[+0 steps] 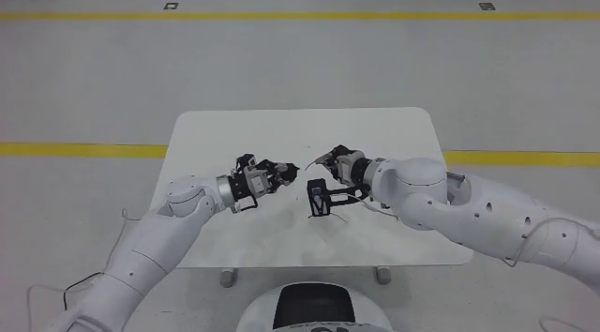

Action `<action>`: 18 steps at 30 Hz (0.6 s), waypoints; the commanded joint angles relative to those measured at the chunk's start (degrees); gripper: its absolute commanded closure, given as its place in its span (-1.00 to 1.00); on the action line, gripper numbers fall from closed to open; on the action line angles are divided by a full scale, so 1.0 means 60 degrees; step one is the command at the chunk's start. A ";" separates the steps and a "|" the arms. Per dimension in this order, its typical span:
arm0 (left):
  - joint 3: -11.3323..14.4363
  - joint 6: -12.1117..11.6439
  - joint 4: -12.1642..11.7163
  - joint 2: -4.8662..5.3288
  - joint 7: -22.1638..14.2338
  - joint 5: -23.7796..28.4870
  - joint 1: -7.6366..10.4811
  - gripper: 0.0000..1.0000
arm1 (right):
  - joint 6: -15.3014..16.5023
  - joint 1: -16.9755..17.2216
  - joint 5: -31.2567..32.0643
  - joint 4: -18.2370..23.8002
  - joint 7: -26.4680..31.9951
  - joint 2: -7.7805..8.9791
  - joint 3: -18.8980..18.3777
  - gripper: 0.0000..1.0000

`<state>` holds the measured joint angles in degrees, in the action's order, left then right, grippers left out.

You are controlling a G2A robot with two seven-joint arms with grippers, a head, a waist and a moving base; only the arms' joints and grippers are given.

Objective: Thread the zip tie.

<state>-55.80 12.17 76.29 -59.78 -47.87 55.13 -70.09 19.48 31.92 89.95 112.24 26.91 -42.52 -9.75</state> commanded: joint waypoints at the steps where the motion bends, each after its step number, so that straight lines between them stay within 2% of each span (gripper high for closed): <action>1: -0.0052 0.0181 -0.0046 0.0021 -0.0188 0.0038 0.0036 1.00 | 0.0001 -0.0002 0.0000 0.0008 0.0108 -0.0005 0.0001 1.00; 5: -0.0092 0.0376 -0.0101 0.0037 -0.0536 0.0111 0.0116 1.00 | 0.0001 -0.0003 0.0000 0.0017 0.0319 -0.0003 0.0001 1.00; 12: 0.0134 0.0935 -0.0211 -0.0033 -0.0634 0.0272 0.0380 1.00 | 0.0001 0.0061 0.0000 0.0023 0.0439 -0.0026 0.0001 1.00; 15: 0.0267 0.1022 -0.0283 -0.0086 -0.0593 0.0347 0.0494 1.00 | 0.0001 0.0116 0.0000 0.0007 0.0466 -0.0059 0.0001 1.00; 18: 0.0354 0.0937 -0.0393 -0.0125 -0.0550 0.0382 0.0531 1.00 | 0.0001 0.0142 0.0000 -0.0068 0.0426 -0.0095 0.0001 1.00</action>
<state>-53.80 18.08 74.17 -60.47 -51.27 57.37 -66.95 19.48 32.74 89.95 112.06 29.66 -43.03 -9.74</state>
